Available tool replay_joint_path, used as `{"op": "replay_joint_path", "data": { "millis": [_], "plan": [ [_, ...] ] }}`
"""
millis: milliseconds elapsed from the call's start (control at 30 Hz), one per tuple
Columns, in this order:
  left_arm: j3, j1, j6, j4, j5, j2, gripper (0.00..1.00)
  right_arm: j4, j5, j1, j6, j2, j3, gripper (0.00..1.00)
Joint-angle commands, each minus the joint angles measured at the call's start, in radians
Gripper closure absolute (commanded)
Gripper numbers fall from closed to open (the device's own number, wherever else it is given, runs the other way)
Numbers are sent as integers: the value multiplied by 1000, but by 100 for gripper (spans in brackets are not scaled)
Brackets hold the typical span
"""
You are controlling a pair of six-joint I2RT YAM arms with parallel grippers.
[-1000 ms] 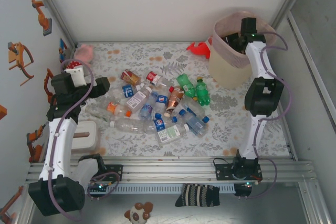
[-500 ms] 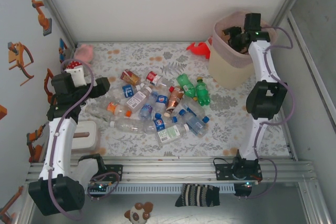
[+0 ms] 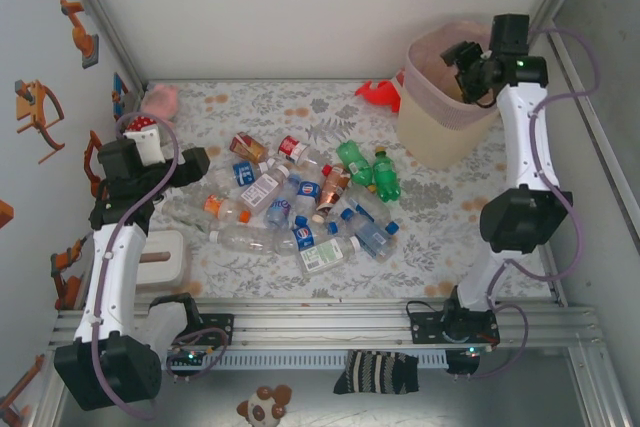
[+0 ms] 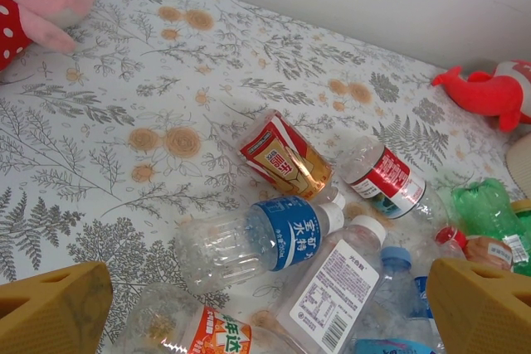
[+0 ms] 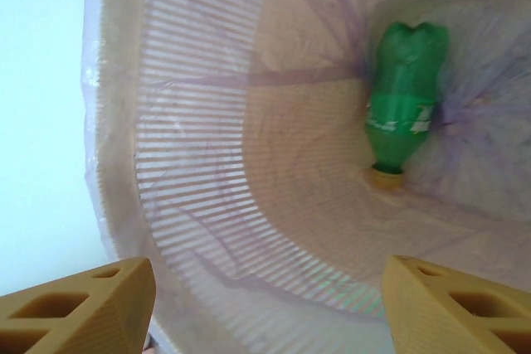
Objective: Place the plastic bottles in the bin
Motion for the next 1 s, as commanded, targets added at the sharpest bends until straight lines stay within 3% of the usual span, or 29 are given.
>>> {"op": "replay_joint_path", "data": {
  "millis": [0, 567, 667, 800, 967],
  "plan": [
    [-1, 8, 5, -8, 8, 6, 3, -74, 57, -37, -95, -37, -29, 29],
    [0, 9, 4, -17, -1, 8, 3, -216, 278, -125, -364, -29, 72, 29],
    [6, 7, -8, -27, -3, 20, 3, -212, 227, -125, -379, -40, 94, 29],
    [22, 6, -34, -53, -10, 47, 3, -162, 48, -125, -378, -82, 86, 32],
    [81, 6, -111, -168, -109, 118, 1, -133, -20, -122, -339, -162, 48, 34]
  ]
}}
